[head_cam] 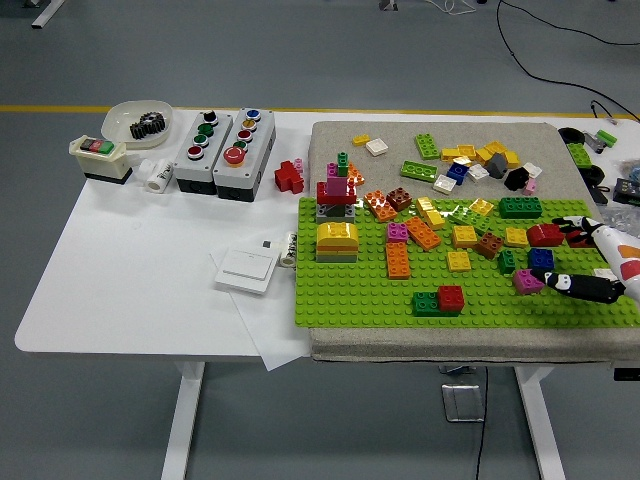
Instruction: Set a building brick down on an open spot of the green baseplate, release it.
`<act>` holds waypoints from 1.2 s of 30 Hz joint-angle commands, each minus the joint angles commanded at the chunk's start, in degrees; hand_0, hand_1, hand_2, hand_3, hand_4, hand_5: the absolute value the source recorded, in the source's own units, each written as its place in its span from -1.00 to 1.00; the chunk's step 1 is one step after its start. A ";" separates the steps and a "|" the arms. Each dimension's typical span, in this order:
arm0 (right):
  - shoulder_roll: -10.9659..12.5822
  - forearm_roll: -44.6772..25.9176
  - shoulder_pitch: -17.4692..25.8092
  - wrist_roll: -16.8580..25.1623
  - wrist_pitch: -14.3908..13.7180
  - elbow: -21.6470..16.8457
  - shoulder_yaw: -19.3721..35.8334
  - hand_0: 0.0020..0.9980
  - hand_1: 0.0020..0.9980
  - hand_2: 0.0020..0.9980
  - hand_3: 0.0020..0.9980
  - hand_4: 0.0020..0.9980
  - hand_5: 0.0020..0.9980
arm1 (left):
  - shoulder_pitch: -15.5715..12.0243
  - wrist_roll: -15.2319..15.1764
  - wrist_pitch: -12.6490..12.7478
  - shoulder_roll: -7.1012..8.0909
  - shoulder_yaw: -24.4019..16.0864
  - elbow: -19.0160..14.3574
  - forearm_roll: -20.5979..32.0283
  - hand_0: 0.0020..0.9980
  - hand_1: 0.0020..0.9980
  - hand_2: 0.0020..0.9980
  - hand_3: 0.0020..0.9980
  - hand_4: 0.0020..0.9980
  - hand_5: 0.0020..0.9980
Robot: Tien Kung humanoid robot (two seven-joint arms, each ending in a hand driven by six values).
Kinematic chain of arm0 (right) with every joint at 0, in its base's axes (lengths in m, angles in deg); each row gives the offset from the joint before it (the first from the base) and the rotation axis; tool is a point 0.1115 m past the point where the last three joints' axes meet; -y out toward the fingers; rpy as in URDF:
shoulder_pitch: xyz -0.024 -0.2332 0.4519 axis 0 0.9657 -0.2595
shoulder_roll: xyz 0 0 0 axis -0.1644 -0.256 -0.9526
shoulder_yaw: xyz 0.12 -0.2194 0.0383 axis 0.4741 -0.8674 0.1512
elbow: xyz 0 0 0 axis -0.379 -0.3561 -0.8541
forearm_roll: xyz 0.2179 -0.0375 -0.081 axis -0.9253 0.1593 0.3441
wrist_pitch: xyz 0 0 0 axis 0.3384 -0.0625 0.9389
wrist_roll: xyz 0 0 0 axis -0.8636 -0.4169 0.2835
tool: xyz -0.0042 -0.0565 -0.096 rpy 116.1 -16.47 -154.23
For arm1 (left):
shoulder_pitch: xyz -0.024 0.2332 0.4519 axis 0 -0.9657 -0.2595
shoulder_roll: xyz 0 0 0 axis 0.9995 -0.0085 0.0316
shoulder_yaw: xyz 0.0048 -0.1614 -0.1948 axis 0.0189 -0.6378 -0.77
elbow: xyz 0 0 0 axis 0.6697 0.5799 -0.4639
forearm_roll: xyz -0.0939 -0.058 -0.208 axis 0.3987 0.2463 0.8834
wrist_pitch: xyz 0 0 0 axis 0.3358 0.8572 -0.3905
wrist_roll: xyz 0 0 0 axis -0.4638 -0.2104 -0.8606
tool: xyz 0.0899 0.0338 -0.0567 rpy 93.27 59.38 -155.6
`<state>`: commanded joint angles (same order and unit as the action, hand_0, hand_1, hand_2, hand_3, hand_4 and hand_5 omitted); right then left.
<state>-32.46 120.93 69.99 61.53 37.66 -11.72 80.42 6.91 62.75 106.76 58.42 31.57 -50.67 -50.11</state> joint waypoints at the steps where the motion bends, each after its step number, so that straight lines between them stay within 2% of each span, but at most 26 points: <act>1: -0.08 -2.23 0.00 0.22 -0.50 -0.06 -0.07 0.46 0.45 0.54 0.50 0.86 0.08 | 0.01 0.03 0.00 -0.01 -0.05 0.01 -0.07 0.47 0.44 0.43 0.17 0.27 0.32; 3: -0.13 -6.40 0.00 0.34 -0.77 -0.10 -0.09 0.46 0.45 0.54 0.50 0.86 0.08 | 0.02 0.05 0.00 -0.01 -0.08 0.01 -0.12 0.47 0.44 0.43 0.17 0.27 0.32; 4: -0.12 -8.54 0.00 0.46 -0.91 -0.17 -0.10 0.47 0.47 0.55 0.50 0.86 0.16 | 0.01 0.05 -0.01 0.00 -0.06 0.01 -0.11 0.47 0.44 0.43 0.17 0.27 0.32; 9: -0.11 -16.29 0.06 0.52 -0.57 -0.28 -0.20 0.47 0.47 0.55 0.50 0.86 0.16 | 0.00 0.04 0.00 -0.01 -0.05 0.03 -0.08 0.47 0.44 0.43 0.17 0.27 0.32; 10: -0.13 -17.07 0.07 0.51 -0.50 -0.29 -0.22 0.49 0.49 0.57 0.49 0.86 0.36 | 0.00 0.04 0.00 -0.01 -0.05 0.03 -0.07 0.47 0.44 0.43 0.17 0.27 0.32; 16: -0.59 -26.61 0.53 0.38 0.93 -0.76 -0.35 0.49 0.49 0.57 0.49 0.86 0.36 | -0.05 0.01 0.05 0.00 0.10 -0.01 0.09 0.47 0.44 0.43 0.17 0.27 0.32; 17: -0.69 -27.84 0.62 0.51 1.20 -0.84 -0.31 0.52 0.49 0.59 0.54 0.92 0.53 | -0.07 0.00 0.06 0.00 0.13 -0.01 0.14 0.47 0.44 0.43 0.17 0.27 0.32; 21: -1.24 -31.52 0.83 1.37 2.24 -1.04 -0.07 0.52 0.49 0.59 0.54 0.92 0.53 | -0.10 0.01 0.12 -0.05 0.17 0.00 0.22 0.47 0.44 0.43 0.17 0.27 0.32; 22: -1.43 -32.97 0.92 1.69 2.44 -1.08 0.03 0.57 0.51 0.60 0.58 0.97 0.66 | -0.14 -0.05 0.12 -0.03 0.25 0.00 0.36 0.47 0.44 0.42 0.17 0.27 0.32; 34: -2.17 -43.71 1.18 5.02 3.84 -1.02 1.65 0.60 0.53 0.62 0.61 1.00 0.72 | -0.13 -0.11 0.06 0.06 0.26 0.01 0.26 0.47 0.44 0.43 0.17 0.27 0.32; 36: -2.20 -45.02 1.19 5.16 4.12 -1.01 1.79 0.65 0.57 0.65 0.67 1.00 0.78 | -0.14 -0.11 0.06 0.06 0.26 0.01 0.25 0.47 0.44 0.43 0.17 0.28 0.32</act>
<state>-34.66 75.91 71.17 66.69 41.79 -12.74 82.21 6.77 62.64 106.82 58.48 31.82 -50.66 -49.87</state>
